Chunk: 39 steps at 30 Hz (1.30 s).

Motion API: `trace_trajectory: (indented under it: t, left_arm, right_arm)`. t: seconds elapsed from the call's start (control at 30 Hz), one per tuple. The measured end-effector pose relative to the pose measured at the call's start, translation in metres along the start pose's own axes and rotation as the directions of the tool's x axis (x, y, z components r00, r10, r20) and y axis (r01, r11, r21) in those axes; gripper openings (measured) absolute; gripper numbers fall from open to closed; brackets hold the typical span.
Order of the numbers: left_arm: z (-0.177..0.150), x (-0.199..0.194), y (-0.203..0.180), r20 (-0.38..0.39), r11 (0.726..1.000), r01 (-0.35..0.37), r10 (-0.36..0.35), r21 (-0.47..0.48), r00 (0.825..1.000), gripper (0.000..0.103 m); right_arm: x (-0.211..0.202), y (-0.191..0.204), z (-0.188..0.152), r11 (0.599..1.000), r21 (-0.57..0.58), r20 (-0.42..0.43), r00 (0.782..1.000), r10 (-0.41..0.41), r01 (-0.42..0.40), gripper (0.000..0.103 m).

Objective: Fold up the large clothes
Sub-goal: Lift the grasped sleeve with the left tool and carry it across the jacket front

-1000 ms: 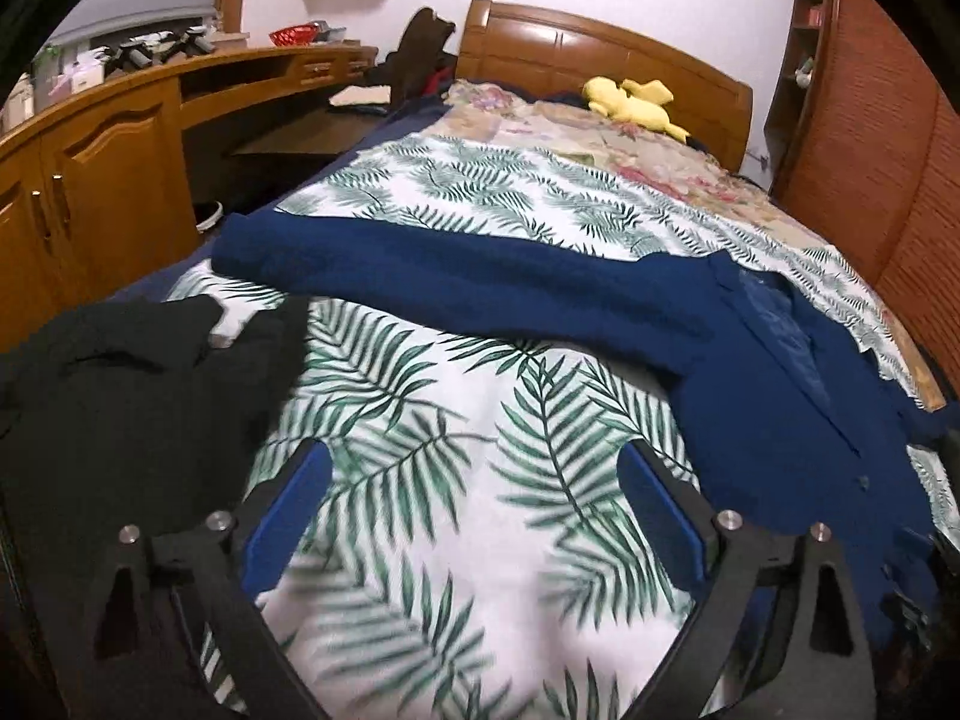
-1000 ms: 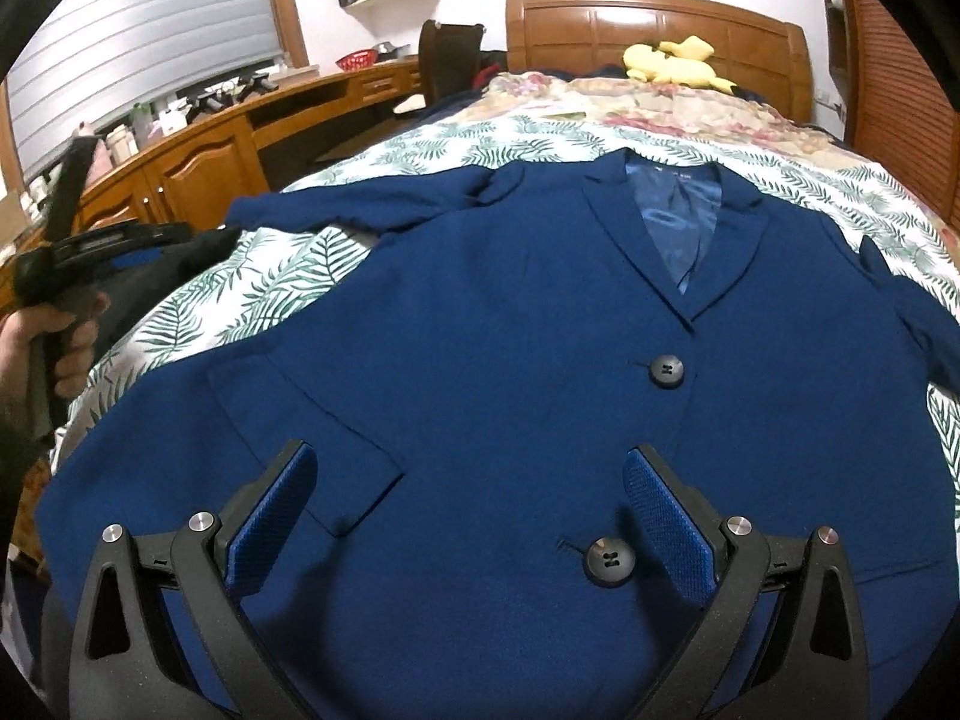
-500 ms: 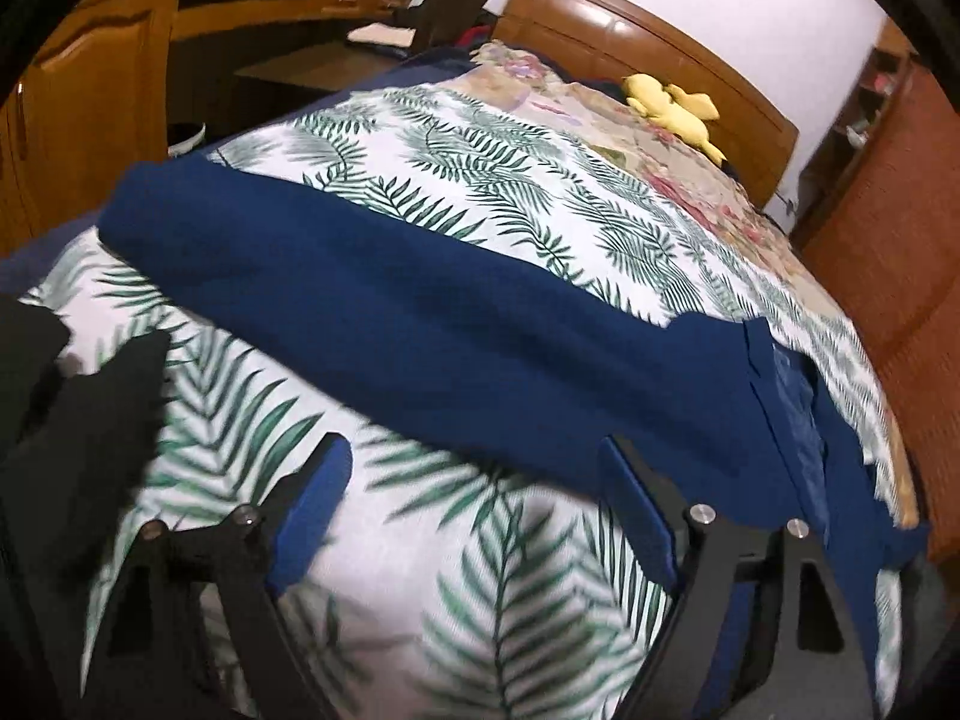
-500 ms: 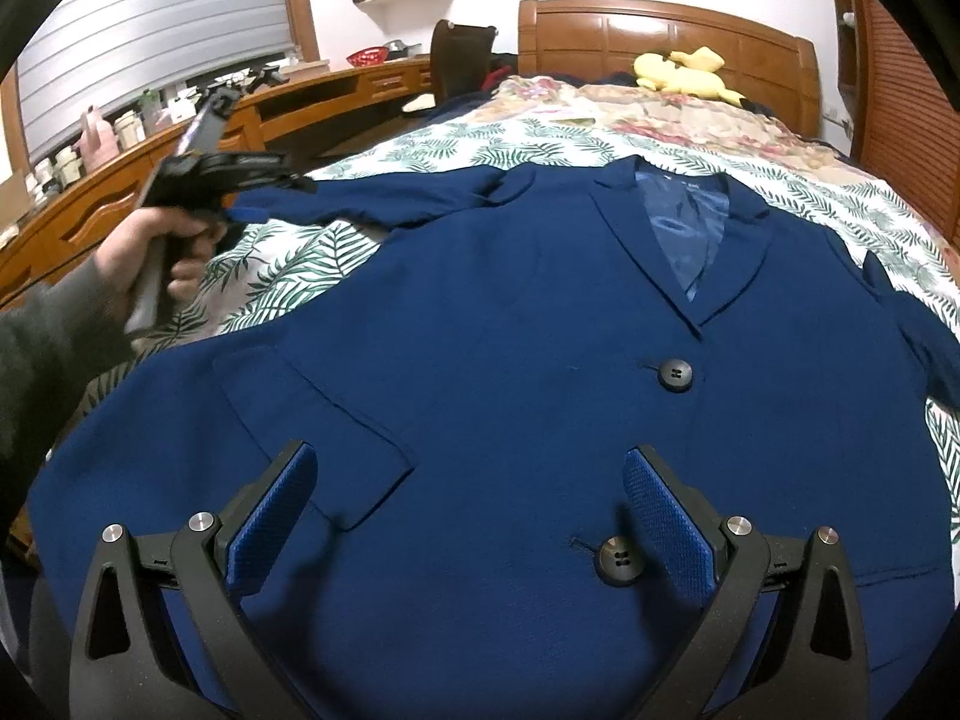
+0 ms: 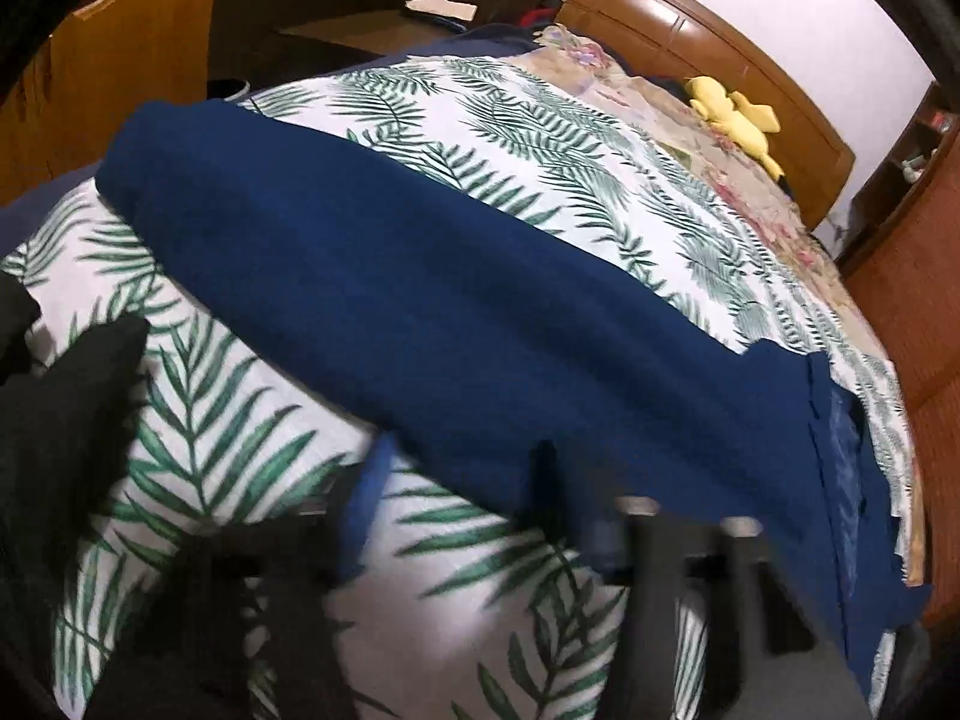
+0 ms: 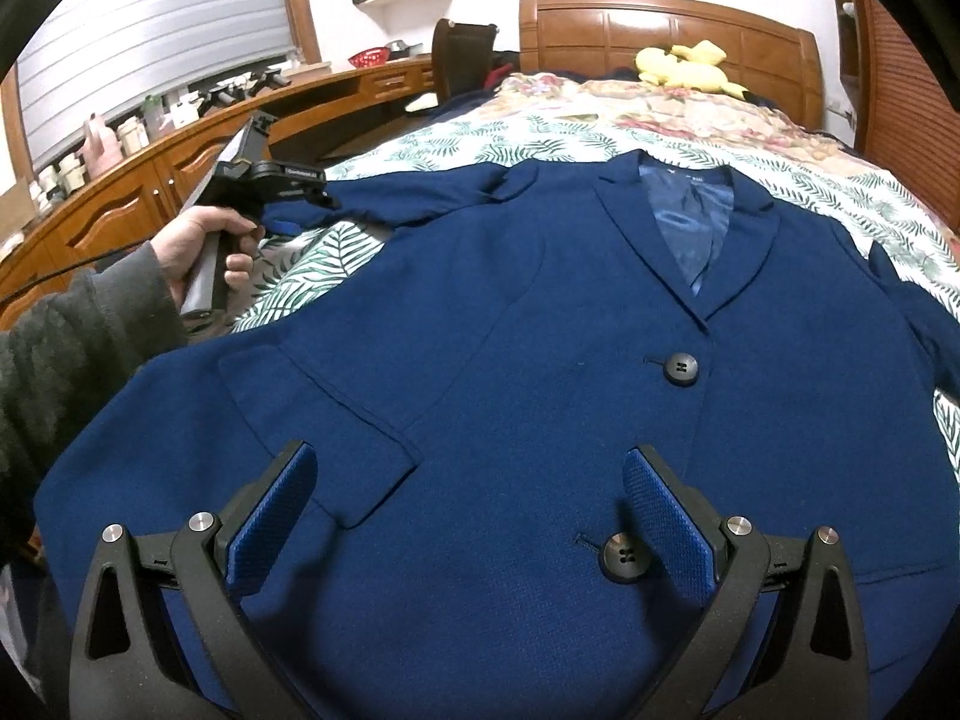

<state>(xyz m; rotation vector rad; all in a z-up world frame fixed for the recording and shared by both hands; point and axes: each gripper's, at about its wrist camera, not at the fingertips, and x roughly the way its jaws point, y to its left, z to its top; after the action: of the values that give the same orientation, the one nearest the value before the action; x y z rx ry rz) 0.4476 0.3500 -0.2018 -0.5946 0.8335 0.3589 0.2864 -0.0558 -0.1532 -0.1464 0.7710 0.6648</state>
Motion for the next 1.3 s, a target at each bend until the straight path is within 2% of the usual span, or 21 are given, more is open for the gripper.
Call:
trace_trajectory:
  t: [0.07,0.17,0.27,0.37,0.5,0.57,0.67,0.73,0.83,0.9,1.17,1.3]
  left_arm:
    - [0.003,0.001,-0.001,-0.005,1.0,-0.001,0.001,0.018,1.0,0.007]
    - [0.002,-0.011,-0.007,0.007,0.999,0.009,-0.01,0.039,1.0,0.001]
    - [0.002,-0.036,-0.031,0.047,0.992,0.013,-0.019,0.124,0.999,0.0]
    - [-0.002,-0.067,-0.063,0.069,0.977,0.05,-0.066,0.209,0.995,0.0]
    - [-0.017,-0.104,-0.112,0.074,0.935,0.101,-0.133,0.34,0.988,0.0]
    - [-0.021,-0.118,-0.128,0.081,0.922,0.113,-0.153,0.37,0.985,0.0]
    - [-0.018,-0.125,-0.133,0.074,0.927,0.137,-0.173,0.35,0.982,0.0]
    - [-0.014,-0.121,-0.129,0.061,0.937,0.115,-0.143,0.33,0.988,0.002]
    - [-0.013,-0.108,-0.117,0.042,0.946,0.089,-0.107,0.312,0.993,0.016]
    - [-0.013,-0.097,-0.102,0.04,0.954,0.067,-0.082,0.291,0.996,0.03]
    - [-0.012,-0.03,-0.039,-0.068,0.983,0.008,0.004,0.181,0.998,0.033]
    - [-0.012,-0.007,-0.017,-0.094,0.994,0.042,-0.033,0.101,0.995,0.034]
  right_arm:
    - [0.0,0.0,0.0,1.0,-0.001,-0.001,1.0,-0.002,0.002,0.103]
    - [0.0,0.002,0.001,1.0,-0.007,0.004,1.0,-0.002,0.002,0.103]
    - [-0.001,0.002,0.001,1.0,-0.012,0.011,1.0,-0.008,0.008,0.103]
    - [-0.004,0.003,-0.001,1.0,-0.012,0.019,1.0,-0.007,0.008,0.103]
    - [-0.009,0.006,-0.001,1.0,-0.021,0.031,0.999,-0.008,0.009,0.103]
    - [-0.013,0.008,-0.002,1.0,-0.026,0.037,0.999,-0.009,0.01,0.103]
    - [-0.016,0.008,-0.003,1.0,-0.029,0.04,0.999,-0.01,0.011,0.103]
    - [-0.017,0.008,-0.004,1.0,-0.028,0.04,0.999,-0.008,0.009,0.103]
    - [-0.017,0.009,-0.005,1.0,-0.029,0.034,0.999,-0.005,0.006,0.103]
    - [-0.016,0.009,-0.007,1.0,-0.025,0.026,1.0,0.0,0.001,0.103]
    - [-0.005,0.001,-0.007,1.0,0.012,-0.02,0.999,0.027,-0.027,0.103]
    - [0.0,-0.002,-0.006,0.998,0.037,-0.035,0.998,0.043,-0.042,0.103]
